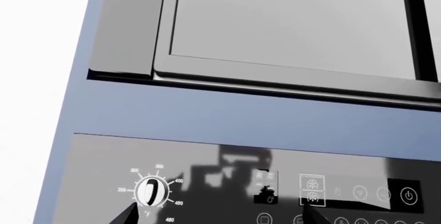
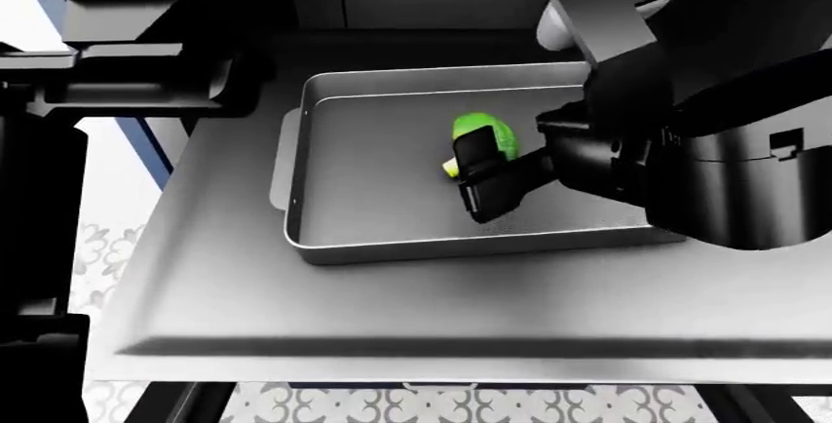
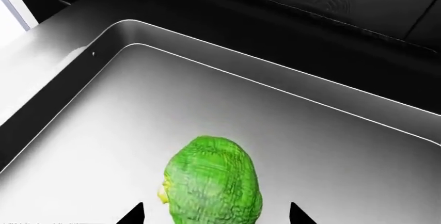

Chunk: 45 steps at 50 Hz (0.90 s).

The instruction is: Pick the broccoli from the top rack in the oven and place it on the plate on the counter.

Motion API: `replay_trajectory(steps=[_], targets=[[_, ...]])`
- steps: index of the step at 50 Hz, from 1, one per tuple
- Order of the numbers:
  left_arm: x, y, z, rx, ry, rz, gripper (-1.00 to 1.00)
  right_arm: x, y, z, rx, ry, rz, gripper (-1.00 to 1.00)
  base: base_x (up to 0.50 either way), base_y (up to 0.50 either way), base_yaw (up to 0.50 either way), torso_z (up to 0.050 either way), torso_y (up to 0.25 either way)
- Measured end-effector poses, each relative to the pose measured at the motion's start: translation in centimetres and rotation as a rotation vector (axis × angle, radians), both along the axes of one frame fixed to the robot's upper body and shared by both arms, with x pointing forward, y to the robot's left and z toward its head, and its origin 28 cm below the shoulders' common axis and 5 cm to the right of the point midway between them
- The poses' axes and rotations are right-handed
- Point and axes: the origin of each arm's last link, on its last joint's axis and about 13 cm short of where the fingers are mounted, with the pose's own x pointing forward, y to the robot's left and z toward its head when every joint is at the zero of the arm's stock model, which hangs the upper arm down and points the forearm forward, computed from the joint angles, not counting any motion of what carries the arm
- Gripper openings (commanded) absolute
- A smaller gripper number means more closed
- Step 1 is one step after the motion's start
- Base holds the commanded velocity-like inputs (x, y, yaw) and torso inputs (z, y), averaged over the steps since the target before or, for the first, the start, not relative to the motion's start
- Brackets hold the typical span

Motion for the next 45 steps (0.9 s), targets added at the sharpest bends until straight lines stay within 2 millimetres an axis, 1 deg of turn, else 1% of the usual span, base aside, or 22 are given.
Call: replay_trajectory(steps=[11,24,40,41,45], targets=[[-0.1,-0.1,0.1,0.002,-0.003,-0.004,1.00,0.9,0.1,0.6,-0.008,0.039,0.013,1.00,0.00,0.00,0.00,0.000,0.000],[-0.3,-0.2,0.1,0.003,-0.007,-0.005,1.00,2.6,0.5,-0.8,-0.010,0.093,0.021,1.00,0.00,0.00,0.00,0.000,0.000],[-0.4,-0.2,0.2,0.006,-0.012,-0.005,1.00,3.3,0.6,-1.2,0.003,0.128,0.034,1.00,0.00,0.00,0.00,0.000,0.000],[-0.4,-0.2,0.2,0.006,-0.012,-0.005,1.00,3.3,0.6,-1.2,0.004,0.128,0.035,-1.00,0.00,0.00,0.00,0.000,0.000],[-0.3,-0.2,0.2,0.007,-0.012,-0.005,1.00,3.4,0.5,-1.2,0.009,0.125,0.031,-1.00,0.00,0.00,0.00,0.000,0.000]])
